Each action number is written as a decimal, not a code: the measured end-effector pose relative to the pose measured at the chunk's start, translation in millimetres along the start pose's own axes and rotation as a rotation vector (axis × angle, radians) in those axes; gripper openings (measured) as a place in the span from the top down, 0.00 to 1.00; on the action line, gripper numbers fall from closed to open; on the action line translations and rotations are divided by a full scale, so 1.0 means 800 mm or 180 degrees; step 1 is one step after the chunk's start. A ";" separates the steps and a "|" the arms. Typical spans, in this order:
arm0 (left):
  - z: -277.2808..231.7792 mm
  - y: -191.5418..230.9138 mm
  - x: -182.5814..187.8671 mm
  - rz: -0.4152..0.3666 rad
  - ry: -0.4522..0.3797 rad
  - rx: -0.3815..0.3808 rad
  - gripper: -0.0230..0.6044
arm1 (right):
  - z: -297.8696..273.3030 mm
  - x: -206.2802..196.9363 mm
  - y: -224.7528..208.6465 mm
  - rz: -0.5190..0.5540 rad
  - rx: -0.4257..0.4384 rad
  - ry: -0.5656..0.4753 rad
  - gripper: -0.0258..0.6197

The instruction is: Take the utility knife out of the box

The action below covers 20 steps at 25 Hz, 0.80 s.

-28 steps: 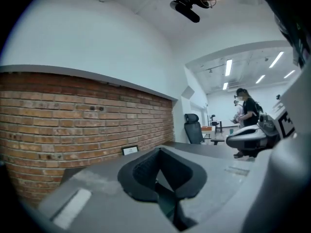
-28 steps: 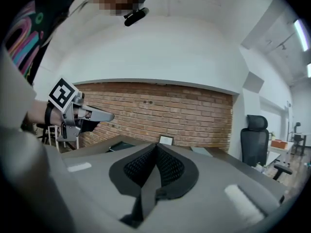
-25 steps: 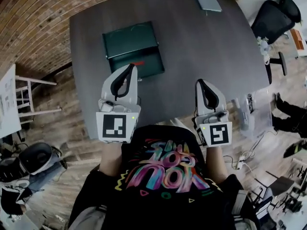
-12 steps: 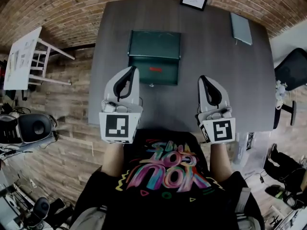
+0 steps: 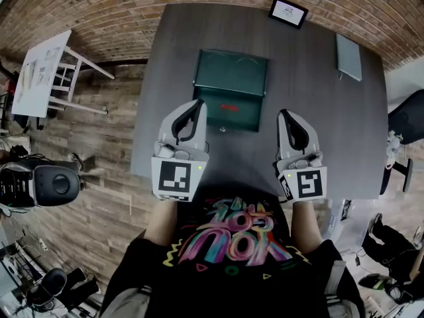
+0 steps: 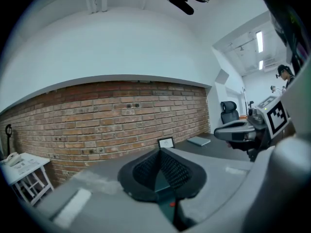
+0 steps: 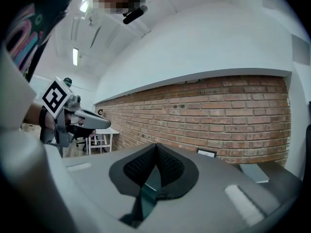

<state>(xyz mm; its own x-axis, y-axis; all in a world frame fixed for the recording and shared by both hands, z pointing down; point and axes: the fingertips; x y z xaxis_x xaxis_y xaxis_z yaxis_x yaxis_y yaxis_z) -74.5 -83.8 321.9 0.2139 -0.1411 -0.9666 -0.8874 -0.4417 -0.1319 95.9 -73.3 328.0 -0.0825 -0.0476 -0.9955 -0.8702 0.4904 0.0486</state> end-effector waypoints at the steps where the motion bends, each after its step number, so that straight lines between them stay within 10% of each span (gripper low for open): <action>1: -0.004 0.001 -0.002 -0.0012 0.0015 -0.0037 0.96 | -0.004 0.000 0.000 -0.0004 -0.0016 0.0008 0.96; 20: -0.062 0.001 -0.030 -0.0342 0.0129 -0.0411 0.96 | -0.025 -0.020 -0.014 -0.0093 -0.0164 0.0173 0.96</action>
<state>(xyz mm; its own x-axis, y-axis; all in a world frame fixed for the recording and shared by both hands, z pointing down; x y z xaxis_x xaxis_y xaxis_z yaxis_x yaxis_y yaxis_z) -60.4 -124.6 355.7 0.3233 -0.1214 -0.9385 -0.7993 -0.5660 -0.2021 97.6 -95.3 344.9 -0.0816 -0.1093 -0.9907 -0.8963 0.4428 0.0250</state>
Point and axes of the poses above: the fingertips, and each gripper's own axes: z backward along the fingers, y to its left, x out of its top, and after that the axes turned 2 degrees about -z, right-handed
